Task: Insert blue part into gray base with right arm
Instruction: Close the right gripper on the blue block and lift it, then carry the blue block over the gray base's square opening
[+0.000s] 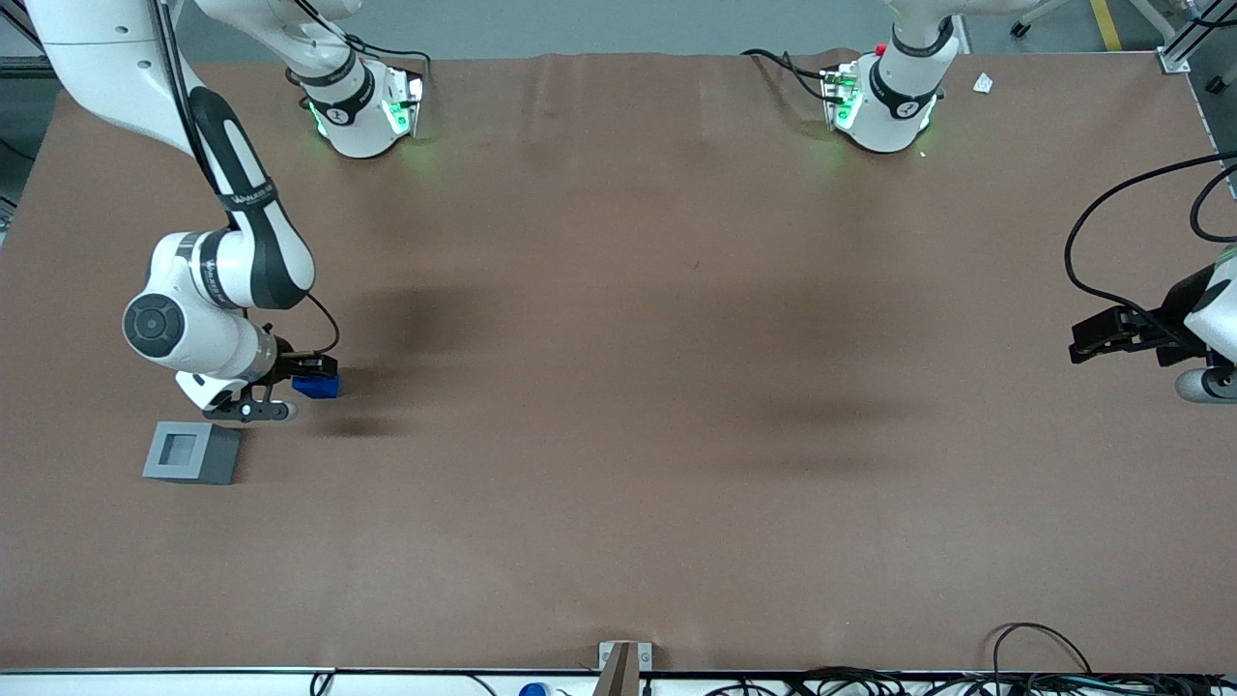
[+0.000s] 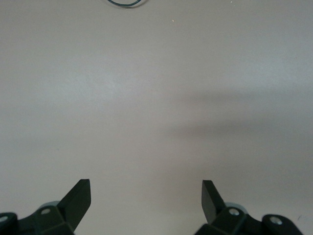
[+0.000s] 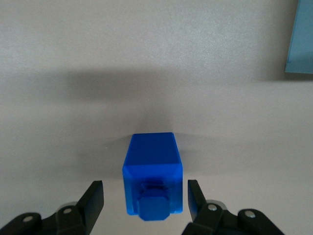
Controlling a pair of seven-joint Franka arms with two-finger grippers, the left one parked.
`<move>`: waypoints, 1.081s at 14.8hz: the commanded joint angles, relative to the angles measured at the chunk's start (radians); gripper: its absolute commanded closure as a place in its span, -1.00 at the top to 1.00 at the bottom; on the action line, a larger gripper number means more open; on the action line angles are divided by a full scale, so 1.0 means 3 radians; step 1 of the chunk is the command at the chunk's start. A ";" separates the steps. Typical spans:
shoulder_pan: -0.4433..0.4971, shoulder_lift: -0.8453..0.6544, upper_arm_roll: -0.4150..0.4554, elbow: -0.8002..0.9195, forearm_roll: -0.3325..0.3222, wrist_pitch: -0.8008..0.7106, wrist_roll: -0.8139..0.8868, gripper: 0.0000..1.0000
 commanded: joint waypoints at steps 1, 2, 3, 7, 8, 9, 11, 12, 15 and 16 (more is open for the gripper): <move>-0.0054 0.0029 0.0013 -0.0047 -0.0047 0.0090 -0.0010 0.38; -0.0054 0.0035 0.0013 -0.0047 -0.0052 0.0100 -0.0015 0.32; -0.0064 0.0050 0.0013 -0.0047 -0.0052 0.0116 -0.0015 0.20; -0.0079 0.0060 0.0013 -0.0022 -0.0047 0.0116 -0.0010 -0.42; -0.0084 0.0055 0.0013 -0.0001 -0.0047 0.0106 -0.0005 -0.54; -0.0099 0.0055 0.0008 0.0060 -0.0047 0.0070 0.0010 -0.65; -0.0196 0.0055 0.0008 0.0258 -0.0047 -0.0006 0.0010 -0.78; -0.0252 0.0055 0.0013 0.0432 -0.0042 -0.0174 -0.0005 -0.79; -0.0324 0.0187 0.0013 0.1081 -0.0037 -0.0772 0.0000 -0.82; -0.0375 0.0299 0.0013 0.1341 -0.0037 -0.0936 -0.0015 -0.83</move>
